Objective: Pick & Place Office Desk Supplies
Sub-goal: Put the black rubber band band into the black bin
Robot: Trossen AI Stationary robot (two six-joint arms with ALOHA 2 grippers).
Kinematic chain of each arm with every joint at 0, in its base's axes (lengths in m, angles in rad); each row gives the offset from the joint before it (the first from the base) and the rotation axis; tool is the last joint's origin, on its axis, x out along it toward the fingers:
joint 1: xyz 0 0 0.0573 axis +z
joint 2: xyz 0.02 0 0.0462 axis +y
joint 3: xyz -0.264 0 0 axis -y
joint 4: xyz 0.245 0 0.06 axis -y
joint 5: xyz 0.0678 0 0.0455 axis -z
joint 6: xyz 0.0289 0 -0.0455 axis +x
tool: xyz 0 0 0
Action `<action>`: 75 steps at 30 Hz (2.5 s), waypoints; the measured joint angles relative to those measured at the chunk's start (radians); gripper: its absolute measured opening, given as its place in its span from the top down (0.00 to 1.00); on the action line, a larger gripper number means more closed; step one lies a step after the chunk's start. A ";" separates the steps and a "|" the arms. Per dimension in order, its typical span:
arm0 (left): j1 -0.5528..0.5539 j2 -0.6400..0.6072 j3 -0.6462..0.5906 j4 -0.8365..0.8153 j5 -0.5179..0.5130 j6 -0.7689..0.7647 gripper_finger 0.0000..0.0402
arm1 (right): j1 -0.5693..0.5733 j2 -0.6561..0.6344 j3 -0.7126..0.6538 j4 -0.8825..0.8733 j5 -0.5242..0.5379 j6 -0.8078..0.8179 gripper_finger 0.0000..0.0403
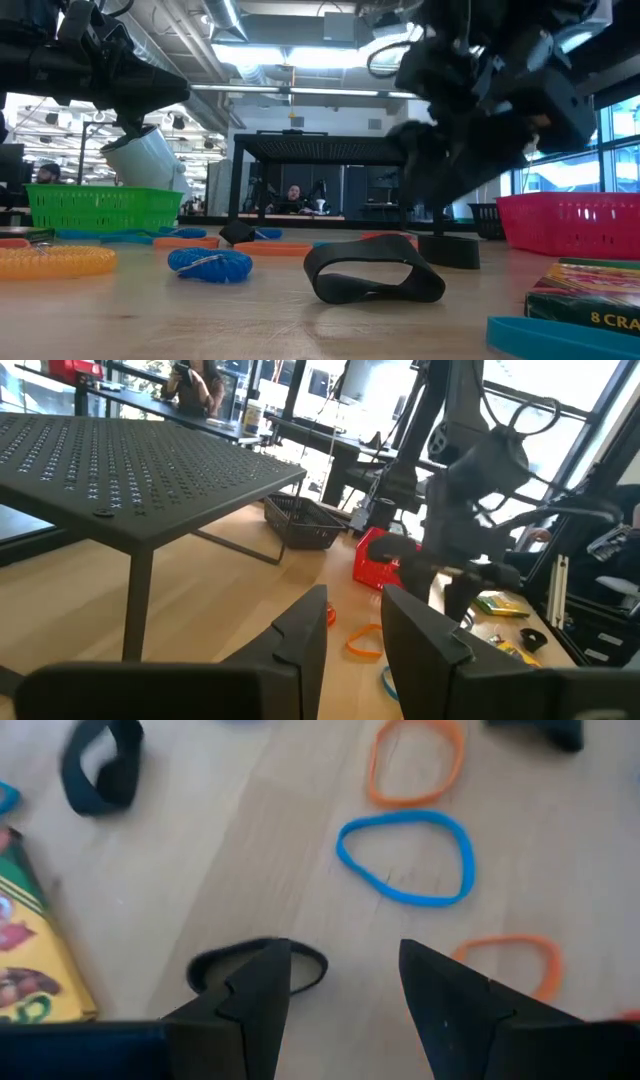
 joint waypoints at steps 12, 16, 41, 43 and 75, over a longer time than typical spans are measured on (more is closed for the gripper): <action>0.000 0.000 0.000 0.000 0.000 0.000 0.77 | 0.012 0.085 0.000 0.041 0.003 0.082 0.52; 0.000 0.000 0.000 0.000 0.000 0.000 0.77 | 0.028 0.103 0.001 0.036 0.032 0.082 0.53; 0.000 0.000 0.000 0.000 0.000 0.000 0.77 | 0.019 0.009 -0.001 0.031 0.043 0.213 0.97; 0.000 0.000 0.000 0.000 0.000 0.000 0.77 | 0.012 -0.036 0.000 0.033 0.084 0.213 0.98; 0.000 0.000 0.000 0.000 0.000 0.000 0.77 | -0.010 -0.446 0.001 0.306 1.018 0.102 0.97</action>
